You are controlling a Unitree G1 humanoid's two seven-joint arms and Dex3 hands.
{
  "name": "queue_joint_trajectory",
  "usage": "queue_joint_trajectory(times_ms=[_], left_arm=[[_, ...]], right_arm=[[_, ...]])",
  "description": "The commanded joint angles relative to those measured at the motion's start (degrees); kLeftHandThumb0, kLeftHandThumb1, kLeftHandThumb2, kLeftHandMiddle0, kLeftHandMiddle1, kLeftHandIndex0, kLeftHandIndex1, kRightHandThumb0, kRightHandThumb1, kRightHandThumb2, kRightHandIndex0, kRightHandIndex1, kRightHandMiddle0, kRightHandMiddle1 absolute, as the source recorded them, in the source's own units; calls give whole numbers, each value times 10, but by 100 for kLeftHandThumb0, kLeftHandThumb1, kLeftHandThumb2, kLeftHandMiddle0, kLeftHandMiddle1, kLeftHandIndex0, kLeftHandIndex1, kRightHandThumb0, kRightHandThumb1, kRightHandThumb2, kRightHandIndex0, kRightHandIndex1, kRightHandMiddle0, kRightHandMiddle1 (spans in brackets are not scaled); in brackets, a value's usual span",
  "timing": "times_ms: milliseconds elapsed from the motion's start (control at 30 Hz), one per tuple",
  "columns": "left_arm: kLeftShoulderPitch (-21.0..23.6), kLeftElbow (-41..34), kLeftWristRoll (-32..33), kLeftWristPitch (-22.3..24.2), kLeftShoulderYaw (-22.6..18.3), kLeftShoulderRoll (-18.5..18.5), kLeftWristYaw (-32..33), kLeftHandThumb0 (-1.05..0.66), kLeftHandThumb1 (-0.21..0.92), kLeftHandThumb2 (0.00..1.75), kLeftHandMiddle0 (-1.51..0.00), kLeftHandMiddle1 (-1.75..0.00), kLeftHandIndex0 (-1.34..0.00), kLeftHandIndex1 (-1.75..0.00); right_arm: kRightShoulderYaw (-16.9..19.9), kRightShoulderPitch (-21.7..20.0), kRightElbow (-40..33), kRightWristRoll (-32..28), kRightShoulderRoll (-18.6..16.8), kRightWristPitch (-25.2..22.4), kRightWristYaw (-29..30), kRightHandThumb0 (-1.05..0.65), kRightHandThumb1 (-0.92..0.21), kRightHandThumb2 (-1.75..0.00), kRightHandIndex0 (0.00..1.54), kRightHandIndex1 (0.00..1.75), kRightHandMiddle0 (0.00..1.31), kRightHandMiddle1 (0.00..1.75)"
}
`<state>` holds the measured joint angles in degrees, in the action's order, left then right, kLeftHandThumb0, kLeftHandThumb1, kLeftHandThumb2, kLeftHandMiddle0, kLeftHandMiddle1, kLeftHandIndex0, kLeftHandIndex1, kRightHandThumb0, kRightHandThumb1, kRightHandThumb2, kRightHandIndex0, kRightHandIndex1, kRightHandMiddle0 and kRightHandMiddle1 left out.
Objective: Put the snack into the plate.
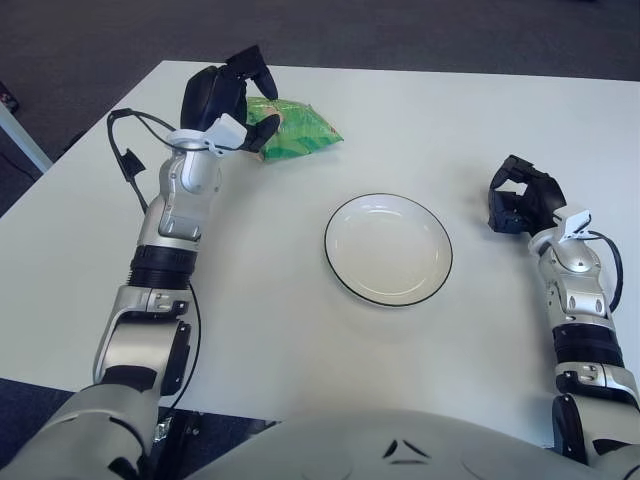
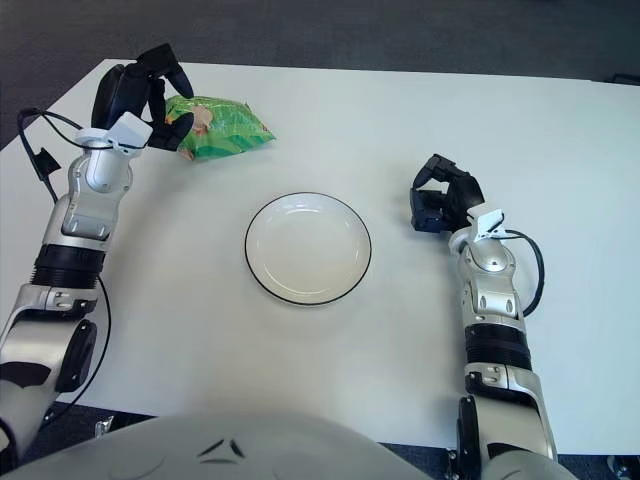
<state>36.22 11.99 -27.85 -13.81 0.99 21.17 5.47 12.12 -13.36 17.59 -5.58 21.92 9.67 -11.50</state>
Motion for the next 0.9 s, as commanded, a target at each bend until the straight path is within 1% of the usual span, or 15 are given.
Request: queue_joint_trajectory(times_ms=[0, 67, 100, 167, 267, 333, 400, 500, 533, 567, 600, 633, 700, 800, 867], left_arm=[[53, 25, -18, 7, 20, 16, -13, -47, 37, 125, -110, -174, -57, -175], [80, 55, -26, 9, 34, 15, -16, -44, 48, 111, -72, -175, -49, -175], [92, 68, -27, 6, 40, 18, -22, -44, 49, 109, -67, -175, -47, -175], [117, 104, -29, -5, 52, 23, -32, -41, 62, 93, -41, -171, -38, -175], [160, 179, -32, -25, 70, 28, -37, -71, 79, 73, -24, -167, -13, -162], [209, 271, -52, -51, 96, 32, -26, -79, 84, 67, -19, -162, -7, -153], [230, 311, -67, -67, 112, 39, -19, -85, 89, 61, -13, -153, -3, -137], [267, 376, -98, -78, 144, 46, -15, -90, 91, 60, -8, -143, -1, -121], [279, 398, -105, -81, 153, 47, -14, -91, 91, 60, -5, -129, 0, -113], [294, 423, -112, -84, 162, 45, -15, -92, 92, 60, -4, -124, 0, -110], [305, 443, -117, -86, 169, 44, -14, -93, 92, 61, -3, -103, 0, -102], [316, 461, -123, -87, 177, 44, -15, -93, 92, 61, -2, -95, 0, -99], [339, 496, -137, -85, 194, 42, -17, -95, 92, 62, -1, -68, 0, -87], [373, 549, -160, -76, 224, 35, -18, -99, 92, 64, 0, -41, 0, -71], [387, 572, -169, -76, 239, 30, -13, -102, 92, 67, 0, -31, 0, -63]], right_arm=[[-9, 8, 13, 8, -3, -19, -3, -48, -33, -131, 128, 175, 61, 175], [-9, 8, 13, 9, -3, -20, -1, -48, -33, -131, 128, 175, 61, 175], [-10, 7, 12, 9, -4, -22, -1, -48, -33, -131, 128, 175, 61, 175], [-11, 7, 10, 8, -5, -25, 0, -48, -33, -131, 127, 175, 61, 175], [-13, 7, 6, 9, -7, -28, 1, -48, -33, -131, 127, 175, 61, 175], [-15, 10, -2, 9, -8, -33, 2, -48, -33, -130, 126, 175, 60, 175], [-16, 13, -11, 8, -9, -36, 3, -48, -34, -130, 126, 175, 60, 175], [-16, 14, -16, 5, -12, -37, 3, -48, -34, -129, 125, 175, 60, 175], [-16, 15, -17, 5, -12, -37, 3, -48, -34, -129, 125, 175, 59, 175], [-17, 16, -18, 5, -13, -37, 4, -48, -35, -129, 125, 175, 59, 175], [-17, 16, -19, 5, -13, -37, 4, -48, -35, -129, 125, 175, 59, 175], [-18, 17, -21, 6, -14, -37, 5, -48, -35, -129, 125, 175, 59, 175], [-20, 20, -24, 7, -16, -38, 6, -47, -35, -128, 126, 175, 59, 175], [-25, 27, -40, 5, -17, -45, 2, -47, -35, -128, 126, 175, 59, 175], [-27, 33, -53, 2, -16, -50, -4, -47, -36, -128, 126, 175, 59, 175]])
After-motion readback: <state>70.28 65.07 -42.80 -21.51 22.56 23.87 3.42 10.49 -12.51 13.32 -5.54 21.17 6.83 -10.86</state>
